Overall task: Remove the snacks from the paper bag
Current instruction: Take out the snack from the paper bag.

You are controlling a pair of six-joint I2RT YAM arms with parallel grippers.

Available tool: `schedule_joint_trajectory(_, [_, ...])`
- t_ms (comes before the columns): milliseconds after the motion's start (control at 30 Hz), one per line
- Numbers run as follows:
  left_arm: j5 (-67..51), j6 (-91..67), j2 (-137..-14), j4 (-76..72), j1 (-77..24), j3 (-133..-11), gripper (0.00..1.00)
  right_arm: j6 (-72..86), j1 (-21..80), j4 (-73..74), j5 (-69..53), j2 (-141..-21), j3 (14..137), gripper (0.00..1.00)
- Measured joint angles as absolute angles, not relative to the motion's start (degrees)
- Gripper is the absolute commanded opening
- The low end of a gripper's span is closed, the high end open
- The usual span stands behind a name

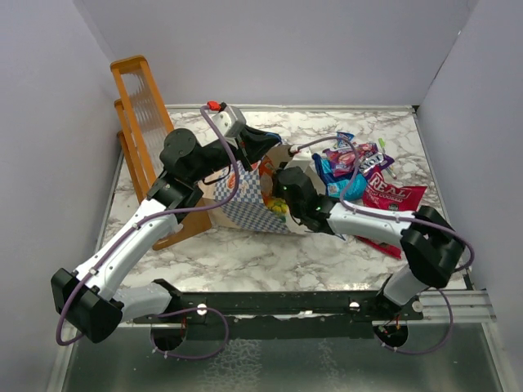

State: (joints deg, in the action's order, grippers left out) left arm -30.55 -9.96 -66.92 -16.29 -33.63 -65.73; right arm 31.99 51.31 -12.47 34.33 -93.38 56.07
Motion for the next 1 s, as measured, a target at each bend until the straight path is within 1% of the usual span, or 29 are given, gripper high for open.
schedule_joint_trajectory(267, [-30.55, -9.96, -67.09, -16.43, -33.63, -65.73, 0.0, 31.57, 51.33, -10.83, 32.64, -78.96, 46.52, 0.02])
schedule_joint_trajectory(567, [-30.52, -9.72, -67.09, -16.49, -33.63, -65.73, 0.0, 30.76, 51.31, -7.14, 32.6, -68.29, 42.28, 0.02])
schedule_joint_trajectory(833, [-30.5, -9.47, -67.85, -16.47, -33.63, -65.73, 0.0, 29.32, 51.31, -1.26, 27.64, -60.9, 42.17, 0.02])
schedule_joint_trajectory(1000, [-30.39, -9.43, -68.18, -16.43, -33.63, -65.73, 0.0, 27.31, 51.31, 3.22, 22.52, -57.43, 45.04, 0.02])
